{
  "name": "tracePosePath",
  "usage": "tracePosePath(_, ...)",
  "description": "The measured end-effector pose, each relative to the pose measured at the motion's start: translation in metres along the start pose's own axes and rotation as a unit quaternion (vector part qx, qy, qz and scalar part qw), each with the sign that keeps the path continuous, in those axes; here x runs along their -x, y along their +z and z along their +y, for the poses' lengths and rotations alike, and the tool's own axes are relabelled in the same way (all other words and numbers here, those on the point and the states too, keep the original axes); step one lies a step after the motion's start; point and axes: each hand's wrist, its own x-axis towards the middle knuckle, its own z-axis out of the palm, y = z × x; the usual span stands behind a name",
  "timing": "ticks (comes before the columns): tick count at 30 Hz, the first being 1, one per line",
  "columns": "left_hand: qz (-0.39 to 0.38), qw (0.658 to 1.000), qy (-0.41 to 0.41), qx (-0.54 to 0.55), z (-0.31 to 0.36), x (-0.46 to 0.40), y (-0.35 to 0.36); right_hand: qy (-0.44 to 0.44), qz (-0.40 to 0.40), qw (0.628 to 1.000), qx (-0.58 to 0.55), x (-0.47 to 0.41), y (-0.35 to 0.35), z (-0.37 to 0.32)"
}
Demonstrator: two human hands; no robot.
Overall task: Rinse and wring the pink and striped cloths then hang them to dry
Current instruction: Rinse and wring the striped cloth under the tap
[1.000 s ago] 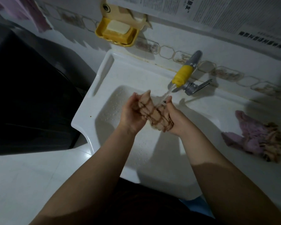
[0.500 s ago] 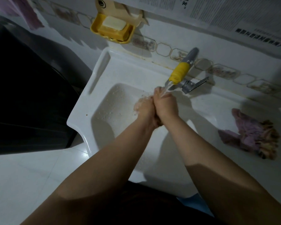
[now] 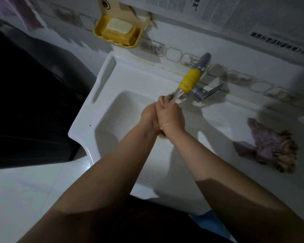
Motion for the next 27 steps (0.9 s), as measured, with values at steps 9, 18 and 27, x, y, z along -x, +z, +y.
tracePosePath(9,-0.094,0.94,-0.11,0.309,-0.004,0.018,-0.027,0.138,-0.121,0.979,-0.085,-0.026,-0.011,0.049)
tracePosePath(18,-0.081,0.95,-0.005,0.301,0.002,0.002,-0.058,0.185,-0.316,0.919,-0.148,-0.013,-0.011,0.069)
tracePosePath(27,0.064,0.992,0.022,0.102,-0.019,-0.006,-0.045,0.095,-0.062,0.892,-0.438,-0.009,-0.019,0.053)
